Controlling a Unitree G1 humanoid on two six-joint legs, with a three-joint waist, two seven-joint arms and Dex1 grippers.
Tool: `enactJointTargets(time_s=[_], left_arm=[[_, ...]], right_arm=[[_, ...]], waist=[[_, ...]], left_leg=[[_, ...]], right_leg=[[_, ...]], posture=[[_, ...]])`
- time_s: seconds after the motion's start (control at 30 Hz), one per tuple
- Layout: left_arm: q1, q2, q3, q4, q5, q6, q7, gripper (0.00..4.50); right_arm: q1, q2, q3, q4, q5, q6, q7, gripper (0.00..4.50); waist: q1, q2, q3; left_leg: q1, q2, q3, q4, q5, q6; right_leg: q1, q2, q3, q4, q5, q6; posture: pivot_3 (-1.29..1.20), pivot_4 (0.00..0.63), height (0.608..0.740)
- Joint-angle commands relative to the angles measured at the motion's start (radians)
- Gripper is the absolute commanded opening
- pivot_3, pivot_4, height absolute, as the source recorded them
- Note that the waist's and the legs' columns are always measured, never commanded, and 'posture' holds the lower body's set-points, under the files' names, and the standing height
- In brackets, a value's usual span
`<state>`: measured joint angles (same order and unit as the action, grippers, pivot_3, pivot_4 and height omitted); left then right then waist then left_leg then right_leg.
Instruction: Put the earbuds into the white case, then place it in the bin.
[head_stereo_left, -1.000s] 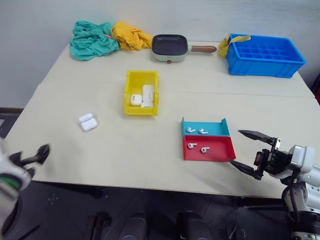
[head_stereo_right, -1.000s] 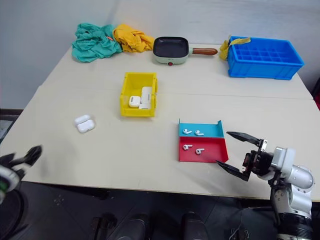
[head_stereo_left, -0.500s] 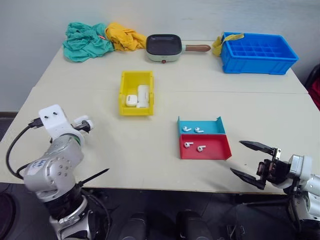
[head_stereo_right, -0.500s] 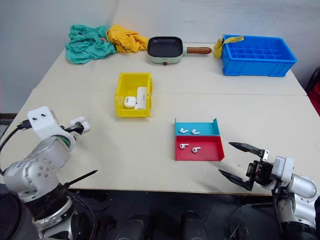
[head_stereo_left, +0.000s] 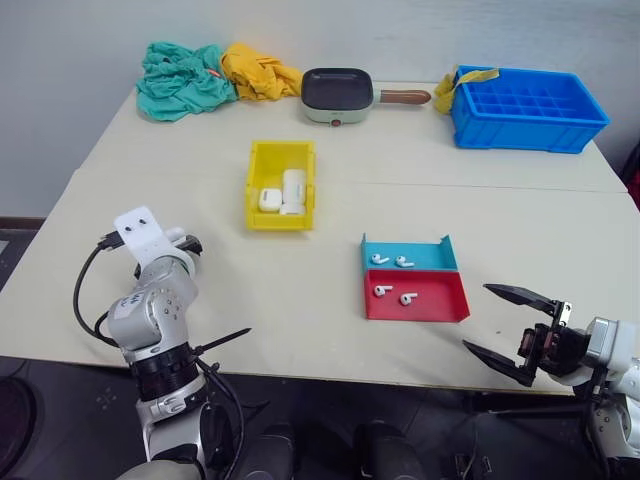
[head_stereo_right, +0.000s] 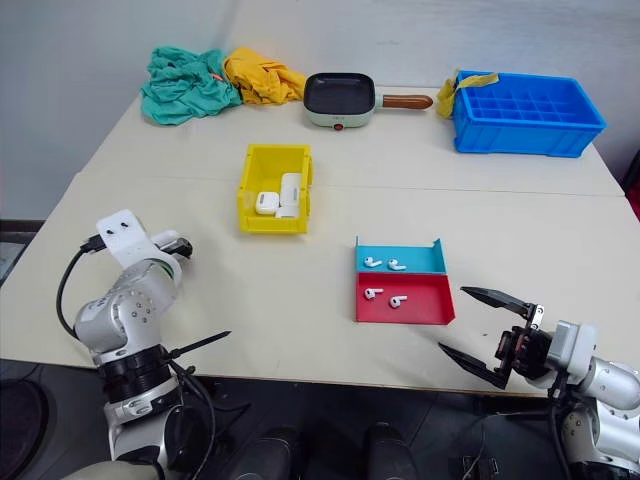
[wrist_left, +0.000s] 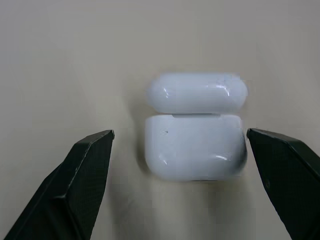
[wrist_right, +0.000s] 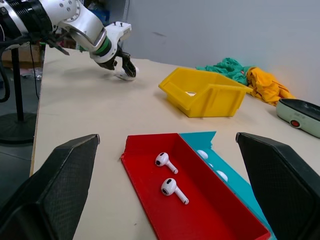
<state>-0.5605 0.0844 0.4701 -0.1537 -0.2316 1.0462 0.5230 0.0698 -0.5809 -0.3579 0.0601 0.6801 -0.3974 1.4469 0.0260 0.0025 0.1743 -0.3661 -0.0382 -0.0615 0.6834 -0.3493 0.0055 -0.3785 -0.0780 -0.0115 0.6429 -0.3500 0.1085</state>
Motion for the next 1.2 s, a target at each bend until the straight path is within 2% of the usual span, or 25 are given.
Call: enactJointTargets(time_s=[0.03,0.47,0.57,0.67,0.8,0.9,0.93,1.0,1.1,1.2], left_arm=[[-0.027,0.009,-0.017,0.010,0.023,-0.045,-0.020,4.47],[-0.032,-0.024,-0.030,0.058,0.067,-0.070,-0.018,4.47],[-0.023,-0.019,-0.034,0.064,0.077,-0.078,-0.030,3.86],[-0.012,-0.017,-0.035,0.059,0.088,-0.075,-0.042,2.89],[0.016,-0.013,-0.013,0.022,0.072,-0.126,-0.088,2.80],[0.056,0.002,0.064,-0.037,-0.031,-0.255,-0.215,2.80],[0.080,0.035,0.079,-0.049,-0.089,-0.286,-0.321,2.80],[0.149,0.137,0.077,-0.079,-0.213,-0.294,-0.581,2.80],[0.277,0.361,0.045,-0.129,-0.405,-0.276,-1.038,2.80],[0.303,0.461,0.015,-0.121,-0.458,-0.369,-1.253,2.80]], right_arm=[[0.013,-0.005,-0.020,-0.035,0.011,-0.006,-0.010,4.50],[0.041,-0.010,-0.012,-0.119,-0.003,0.025,-0.075,4.50],[0.047,-0.010,-0.015,-0.132,-0.007,0.032,-0.086,4.50],[0.057,-0.009,-0.016,-0.138,-0.008,0.033,-0.093,4.50],[0.073,-0.007,-0.017,-0.146,-0.010,0.030,-0.099,4.50],[0.087,-0.006,-0.019,-0.163,-0.017,0.032,-0.119,4.50],[0.090,-0.010,-0.021,-0.172,-0.022,0.039,-0.134,4.50],[0.104,-0.029,-0.021,-0.205,-0.014,0.084,-0.156,4.50],[0.138,-0.060,-0.044,-0.271,0.003,0.166,-0.209,4.50],[0.179,-0.094,-0.068,-0.320,0.011,0.230,-0.239,4.50]], waist=[[0.000,0.000,0.000],[0.000,0.000,0.000],[0.000,0.000,0.000],[0.001,0.000,0.000],[0.001,0.000,0.000],[-0.002,0.000,0.000],[-0.003,0.000,0.000],[-0.008,0.000,0.000],[-0.013,0.000,0.000],[0.000,0.002,-0.001]], left_leg=[[0.000,0.000,0.000,0.000,0.000,0.000],[0.000,0.000,0.000,0.000,0.000,0.000],[0.000,0.000,0.000,0.000,0.000,0.000],[0.000,0.000,0.000,0.000,0.000,0.000],[0.000,0.000,0.000,0.000,0.000,0.000],[0.000,0.000,0.000,0.000,0.000,0.000],[0.000,0.000,0.000,0.000,0.000,0.000],[0.000,0.001,0.000,0.000,0.000,-0.001],[0.000,0.002,0.000,-0.001,0.000,-0.002],[0.001,0.001,-0.002,-0.001,0.000,-0.001]], right_leg=[[0.000,0.000,0.000,0.000,0.000,0.000],[0.000,0.000,0.000,0.000,0.000,0.000],[0.000,0.000,0.000,0.000,0.000,0.000],[0.000,0.000,0.000,0.000,0.000,0.000],[0.000,-0.001,0.000,0.000,0.000,0.000],[0.000,0.000,0.000,0.000,0.000,0.000],[0.000,0.000,0.000,0.000,0.000,0.000],[-0.001,0.000,0.000,0.000,0.000,0.000],[-0.002,0.000,0.000,0.000,0.000,-0.001],[0.002,-0.001,0.000,-0.004,-0.001,-0.001]], posture=[[0.00,0.150,0.740],[0.00,0.150,0.740],[0.00,0.150,0.740],[0.00,0.150,0.740],[0.00,0.150,0.740],[0.00,0.150,0.740],[0.00,0.150,0.740],[0.00,0.150,0.740],[0.00,0.150,0.740],[0.00,0.150,0.740]])
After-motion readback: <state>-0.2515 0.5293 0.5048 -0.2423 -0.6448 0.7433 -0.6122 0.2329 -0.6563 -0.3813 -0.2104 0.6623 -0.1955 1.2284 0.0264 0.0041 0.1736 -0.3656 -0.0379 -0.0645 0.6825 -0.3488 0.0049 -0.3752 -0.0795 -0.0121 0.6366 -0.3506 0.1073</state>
